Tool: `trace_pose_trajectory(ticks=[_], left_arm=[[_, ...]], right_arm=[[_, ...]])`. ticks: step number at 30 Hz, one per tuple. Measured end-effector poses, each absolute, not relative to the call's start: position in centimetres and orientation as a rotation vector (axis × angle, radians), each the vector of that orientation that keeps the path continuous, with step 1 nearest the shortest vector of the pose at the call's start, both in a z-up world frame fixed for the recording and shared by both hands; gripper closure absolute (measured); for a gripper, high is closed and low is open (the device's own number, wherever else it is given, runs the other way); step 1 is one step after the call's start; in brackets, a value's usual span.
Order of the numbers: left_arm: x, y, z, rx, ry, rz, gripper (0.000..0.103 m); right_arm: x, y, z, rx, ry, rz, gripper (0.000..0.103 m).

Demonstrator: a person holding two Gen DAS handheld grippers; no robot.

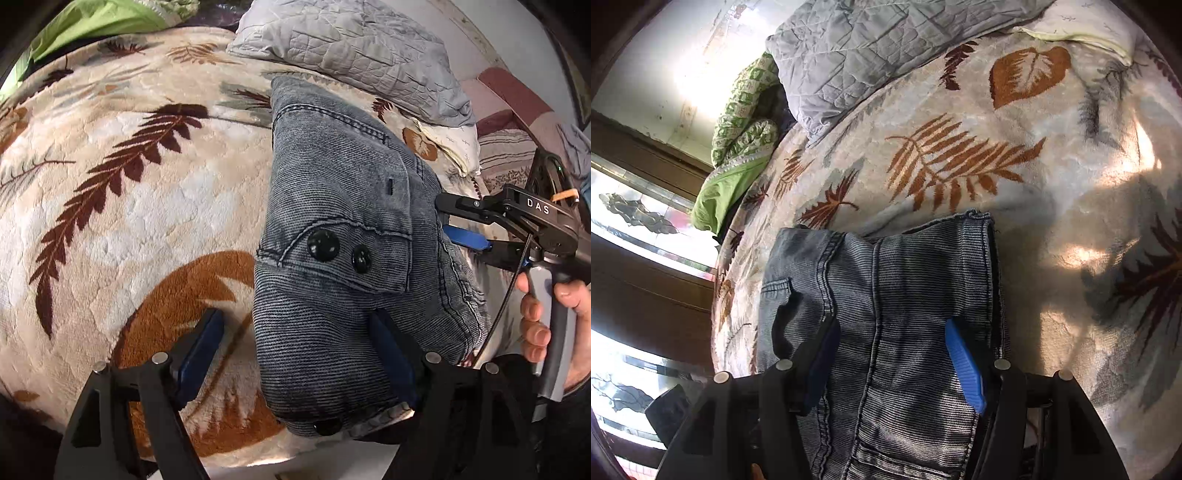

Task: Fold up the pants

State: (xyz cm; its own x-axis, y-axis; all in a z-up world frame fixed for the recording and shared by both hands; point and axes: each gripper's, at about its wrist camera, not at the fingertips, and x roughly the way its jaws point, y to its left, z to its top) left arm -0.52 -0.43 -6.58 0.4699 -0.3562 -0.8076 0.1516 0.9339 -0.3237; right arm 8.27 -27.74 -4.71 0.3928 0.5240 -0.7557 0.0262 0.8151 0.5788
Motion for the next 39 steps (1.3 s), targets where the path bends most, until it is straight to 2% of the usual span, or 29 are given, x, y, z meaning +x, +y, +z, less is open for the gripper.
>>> trace_pose_trajectory(ticks=[3,8,11,13,15,18,24,26,27,28,29,31,33,35,36,37,38,39], left_arm=[[-0.8,-0.7,-6.0,-0.210,1.036,-0.326,0.020],[-0.6,0.9,-5.5,-0.329,1.034,-0.353,0.021],[-0.2,4.1,-3.4,-0.531,0.939,-0.374,0.021],[0.7,6.0,-3.1,-0.700,0.931,-0.422,0.021],[2.4,6.6,-4.0,-0.854,0.980,-0.480,0.021],[4.4,5.2,-6.7,-0.906,1.090,-0.489,0.022],[7.7,6.0,-7.4,-1.045,1.071,-0.558,0.023],[8.9,5.6,-8.6,-1.069,1.149,-0.575,0.023],[9.2,5.1,-9.4,-1.065,1.191,-0.569,0.027],[9.2,5.0,-9.8,-1.042,1.190,-0.554,0.058],[9.3,4.9,-10.0,-0.997,1.189,-0.541,0.077],[9.0,4.7,-9.4,-0.911,1.167,-0.541,0.086],[8.4,2.7,-6.7,-0.629,1.100,-0.494,0.087],[8.0,1.2,-5.4,-0.505,1.068,-0.470,0.086],[8.3,1.3,-5.4,-0.525,1.075,-0.483,0.081],[8.8,1.6,-5.8,-0.577,1.103,-0.503,0.059],[9.4,2.1,-6.2,-0.649,1.121,-0.518,0.045],[10.1,2.9,-6.5,-0.721,1.126,-0.510,0.021]], right_arm=[[8.2,-26.8,-4.5,0.449,1.180,0.292,0.040],[6.8,-24.5,-0.4,0.334,1.076,0.324,0.040],[6.8,-23.0,-4.7,0.195,1.231,0.288,0.039],[6.1,-23.4,-4.5,0.193,1.171,0.289,0.037],[6.1,-23.5,-4.4,0.190,1.182,0.288,0.037],[6.3,-23.7,-4.3,0.196,1.200,0.308,0.037],[5.9,-24.1,-4.6,0.221,1.172,0.341,0.036],[5.9,-24.1,-4.7,0.225,1.166,0.344,0.035],[5.8,-24.1,-4.7,0.225,1.166,0.344,0.034],[5.9,-24.2,-4.6,0.224,1.165,0.346,0.034],[5.8,-24.2,-4.6,0.224,1.163,0.350,0.033],[5.7,-24.4,-4.7,0.240,1.155,0.361,0.033],[5.6,-24.6,-4.8,0.247,1.143,0.374,0.033],[5.6,-24.6,-4.9,0.246,1.137,0.379,0.032],[5.6,-24.6,-4.9,0.251,1.136,0.381,0.031],[5.6,-24.7,-4.9,0.257,1.135,0.386,0.030],[5.5,-24.7,-4.9,0.265,1.132,0.392,0.030],[5.5,-24.9,-4.9,0.273,1.127,0.399,0.030]])
